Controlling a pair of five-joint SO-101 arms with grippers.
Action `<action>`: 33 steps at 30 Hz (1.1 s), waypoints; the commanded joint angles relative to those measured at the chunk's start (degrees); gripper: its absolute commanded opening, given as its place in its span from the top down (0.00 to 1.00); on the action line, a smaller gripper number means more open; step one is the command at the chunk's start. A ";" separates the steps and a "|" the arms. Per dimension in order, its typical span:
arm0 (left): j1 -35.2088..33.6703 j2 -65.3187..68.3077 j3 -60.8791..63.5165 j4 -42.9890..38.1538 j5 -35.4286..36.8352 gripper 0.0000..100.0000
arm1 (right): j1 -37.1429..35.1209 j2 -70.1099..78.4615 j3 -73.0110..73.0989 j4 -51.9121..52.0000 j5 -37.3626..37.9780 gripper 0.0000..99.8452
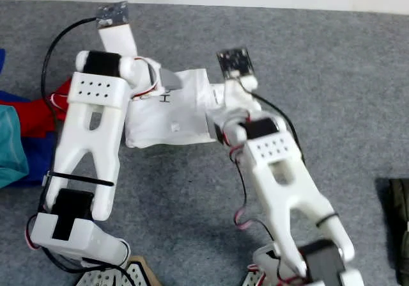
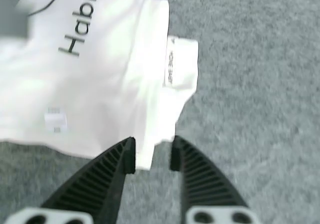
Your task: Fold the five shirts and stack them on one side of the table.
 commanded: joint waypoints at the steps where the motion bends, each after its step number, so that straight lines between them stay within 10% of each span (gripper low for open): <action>1: -4.00 -0.57 2.42 -0.09 0.44 0.78 | -1.19 7.87 -8.92 0.48 -0.70 0.80; 7: -7.34 -0.57 10.59 -7.91 0.44 0.93 | -2.95 22.37 -21.23 0.48 -0.44 0.75; 25: -7.87 -0.40 22.81 -23.38 0.44 0.93 | 0.75 46.37 -45.58 0.75 -0.35 0.76; 33: -7.69 -0.40 22.99 -23.47 0.44 0.93 | 1.89 43.65 -45.49 2.15 -0.35 0.96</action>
